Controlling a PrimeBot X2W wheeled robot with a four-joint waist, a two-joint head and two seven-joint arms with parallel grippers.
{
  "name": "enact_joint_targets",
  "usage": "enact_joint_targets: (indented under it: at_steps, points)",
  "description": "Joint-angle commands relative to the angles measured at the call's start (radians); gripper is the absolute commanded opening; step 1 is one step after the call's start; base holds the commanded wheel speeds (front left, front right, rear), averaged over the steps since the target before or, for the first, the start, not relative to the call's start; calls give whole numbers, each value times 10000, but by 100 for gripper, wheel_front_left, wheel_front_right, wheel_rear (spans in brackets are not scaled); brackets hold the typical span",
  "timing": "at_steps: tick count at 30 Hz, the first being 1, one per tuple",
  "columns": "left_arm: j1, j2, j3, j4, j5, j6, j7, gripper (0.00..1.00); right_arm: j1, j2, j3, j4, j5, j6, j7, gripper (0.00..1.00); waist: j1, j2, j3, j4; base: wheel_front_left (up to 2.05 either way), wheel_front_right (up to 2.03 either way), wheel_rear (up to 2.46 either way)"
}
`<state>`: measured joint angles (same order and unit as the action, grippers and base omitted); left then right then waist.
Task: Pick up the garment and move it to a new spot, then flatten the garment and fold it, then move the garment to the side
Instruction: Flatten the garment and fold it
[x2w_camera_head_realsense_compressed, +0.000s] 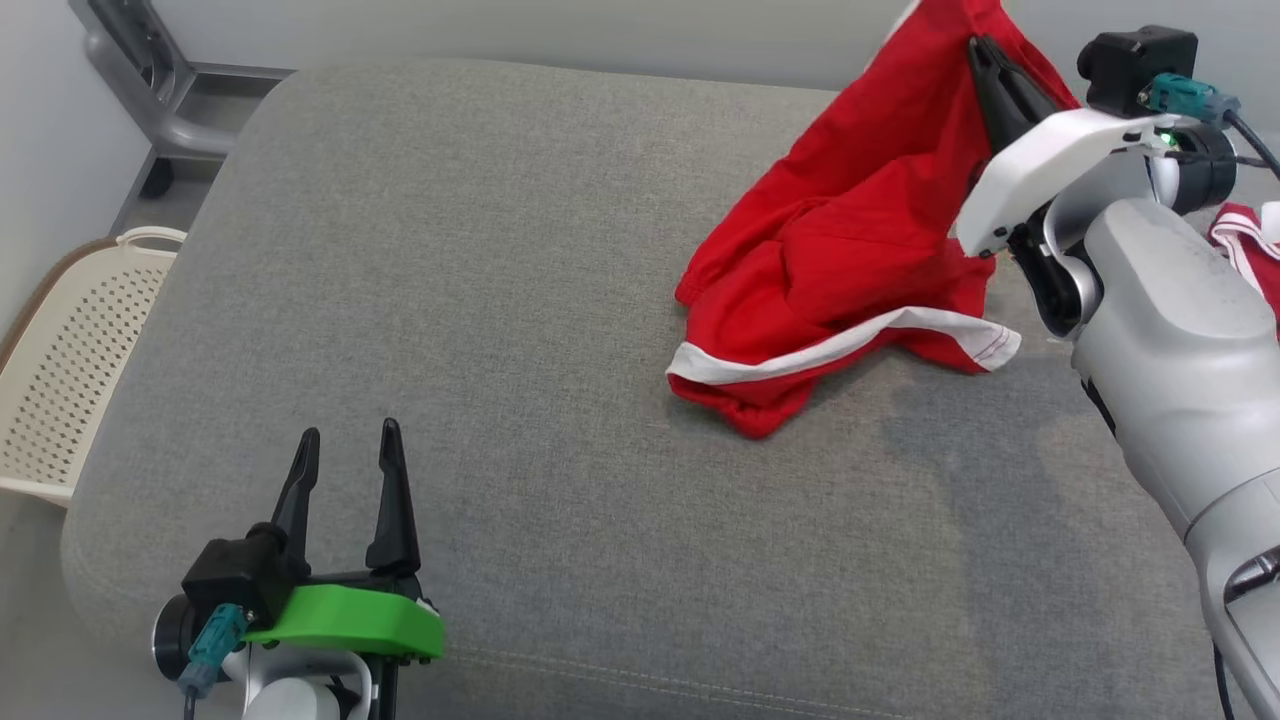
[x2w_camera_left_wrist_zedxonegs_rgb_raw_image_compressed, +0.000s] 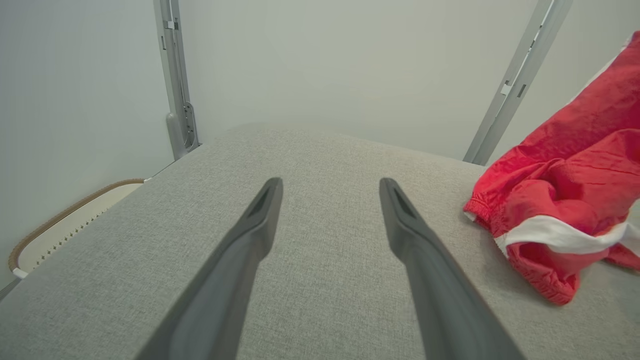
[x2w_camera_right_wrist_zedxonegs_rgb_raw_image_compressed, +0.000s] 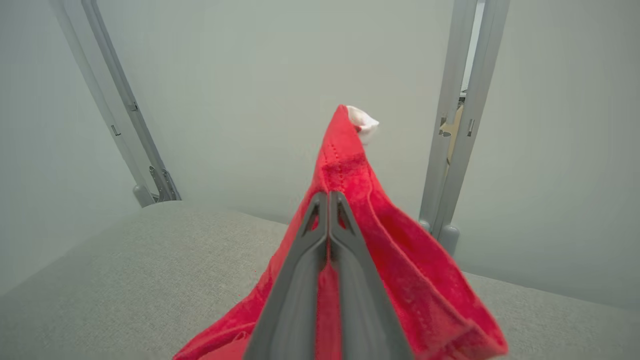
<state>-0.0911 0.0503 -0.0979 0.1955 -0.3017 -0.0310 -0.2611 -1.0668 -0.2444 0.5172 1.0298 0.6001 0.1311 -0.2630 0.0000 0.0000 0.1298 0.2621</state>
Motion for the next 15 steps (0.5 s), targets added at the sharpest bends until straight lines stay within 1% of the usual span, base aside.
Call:
enact_joint_targets:
  at_steps: [1, 4, 10, 11, 12, 15]
  points:
    - [60, 7, 9, -23, 45, -7, -37, 100, 130, -73, -46, 69, -58, -8, -35, 0, 0, 0, -25, -61, 0, 0, 0]
    - [29, 9, -79, -39, 47, -46, -37, 100, 376, -133, -50, 455, -70, -8, -36, 0, 0, 0, 25, -72, 0, 0, 0]
    - [-83, 9, -194, -36, 7, -96, -37, 100, 245, -417, -109, 1387, -426, -8, -37, 0, 0, 0, 178, 4, 0, 0, 0]
    - [-98, 9, -201, -26, 6, -98, -37, 100, 194, -476, -181, 1459, -521, -8, -37, 43, 0, 0, 194, 20, 0, 0, 0]
    - [-112, 9, -208, -10, 6, -98, -37, 100, 152, -517, -276, 1435, -632, -8, -37, 100, 0, 0, 204, 29, 0, 0, 0]
    - [-143, 9, -195, 33, 22, -97, -37, 100, 234, -508, -543, 1319, -998, -8, -37, 100, 0, 0, 222, 21, 0, 0, 0]
